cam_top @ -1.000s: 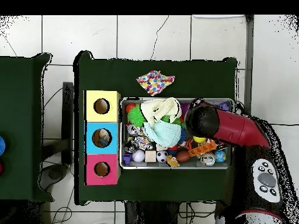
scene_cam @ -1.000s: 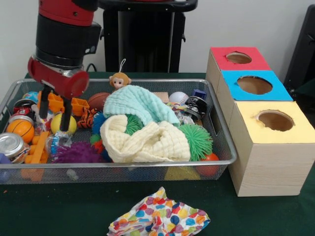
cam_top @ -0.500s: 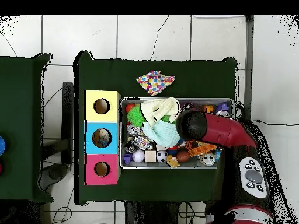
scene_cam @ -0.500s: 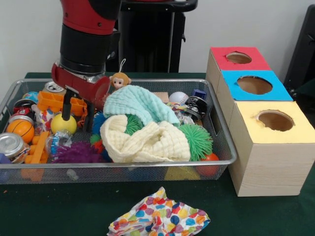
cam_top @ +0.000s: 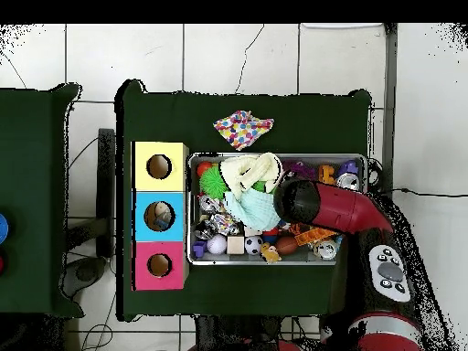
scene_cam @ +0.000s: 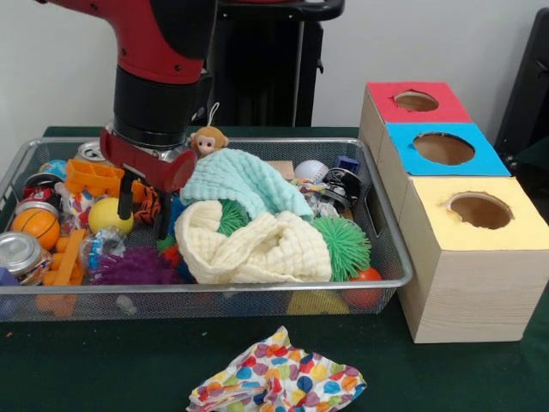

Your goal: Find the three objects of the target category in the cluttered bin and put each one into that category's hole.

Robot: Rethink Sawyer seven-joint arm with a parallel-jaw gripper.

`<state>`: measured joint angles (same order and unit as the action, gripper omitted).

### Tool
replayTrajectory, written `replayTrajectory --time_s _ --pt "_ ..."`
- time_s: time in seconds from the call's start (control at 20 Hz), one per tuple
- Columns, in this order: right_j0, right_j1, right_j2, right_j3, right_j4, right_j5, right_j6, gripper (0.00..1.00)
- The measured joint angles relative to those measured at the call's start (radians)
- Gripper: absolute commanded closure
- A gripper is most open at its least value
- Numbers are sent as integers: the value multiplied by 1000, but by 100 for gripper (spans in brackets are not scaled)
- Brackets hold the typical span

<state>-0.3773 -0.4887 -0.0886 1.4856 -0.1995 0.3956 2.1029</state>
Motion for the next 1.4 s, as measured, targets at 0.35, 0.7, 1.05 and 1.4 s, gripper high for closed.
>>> replayTrajectory --time_s 0.35,0.7,1.05,1.4 --pt "-12 15 0 6 0 -6 0 0" --pt "-53 15 0 7 0 -6 0 0" --pt "-94 15 0 7 -7 -6 0 0" --pt "-87 64 -10 -10 -37 -9 0 0"
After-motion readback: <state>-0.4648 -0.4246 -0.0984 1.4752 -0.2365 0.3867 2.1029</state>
